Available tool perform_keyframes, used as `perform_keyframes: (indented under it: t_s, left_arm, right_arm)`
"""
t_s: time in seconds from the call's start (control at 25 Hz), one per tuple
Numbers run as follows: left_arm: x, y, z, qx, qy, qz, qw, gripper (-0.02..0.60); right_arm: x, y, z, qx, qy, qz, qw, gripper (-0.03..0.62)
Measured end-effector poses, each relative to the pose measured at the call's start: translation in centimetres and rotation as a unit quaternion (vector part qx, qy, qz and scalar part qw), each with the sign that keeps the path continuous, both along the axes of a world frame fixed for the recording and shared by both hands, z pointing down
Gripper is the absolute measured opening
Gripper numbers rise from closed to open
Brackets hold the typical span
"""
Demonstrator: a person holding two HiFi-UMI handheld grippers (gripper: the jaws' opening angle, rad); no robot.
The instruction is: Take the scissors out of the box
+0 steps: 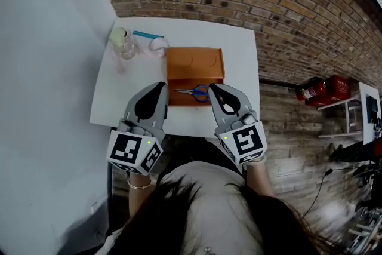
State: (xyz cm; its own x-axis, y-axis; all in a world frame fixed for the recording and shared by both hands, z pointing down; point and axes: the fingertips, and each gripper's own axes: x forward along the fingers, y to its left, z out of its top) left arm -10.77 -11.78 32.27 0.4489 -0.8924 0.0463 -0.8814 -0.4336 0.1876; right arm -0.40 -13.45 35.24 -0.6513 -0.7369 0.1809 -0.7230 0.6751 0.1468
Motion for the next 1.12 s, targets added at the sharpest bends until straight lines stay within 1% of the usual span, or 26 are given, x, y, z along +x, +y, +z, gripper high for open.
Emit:
perform_keyframes:
  t_s: [0.4, 0.6, 0.88, 1.12]
  left_arm:
    - [-0.1, -2.4, 0.2, -0.005, -0.002, -0.027, 0.9996, 0.0]
    - [-0.5, -3.2, 0.3, -0.01, -0.004, -0.041, 0.9991, -0.002]
    - [-0.9, -3.9, 0.6, -0.014, -0.003, -0.058, 0.9982, 0.0]
    - [-1.7, -4.3, 0.7, -0.017, 0.001, -0.079, 0.9967, -0.001]
  right_arm:
    - [-0.3, -2.8, 2.4, -0.026, 0.024, -0.051, 0.998, 0.006]
    - [-0.2, -3.9, 4.1, -0.045, 0.04, -0.067, 0.996, 0.012]
    - [-0.6, -4.8, 6.5, -0.066, 0.07, -0.096, 0.991, 0.021]
    - [-0.8, -5.5, 8.5, -0.09, 0.098, -0.121, 0.984, 0.029]
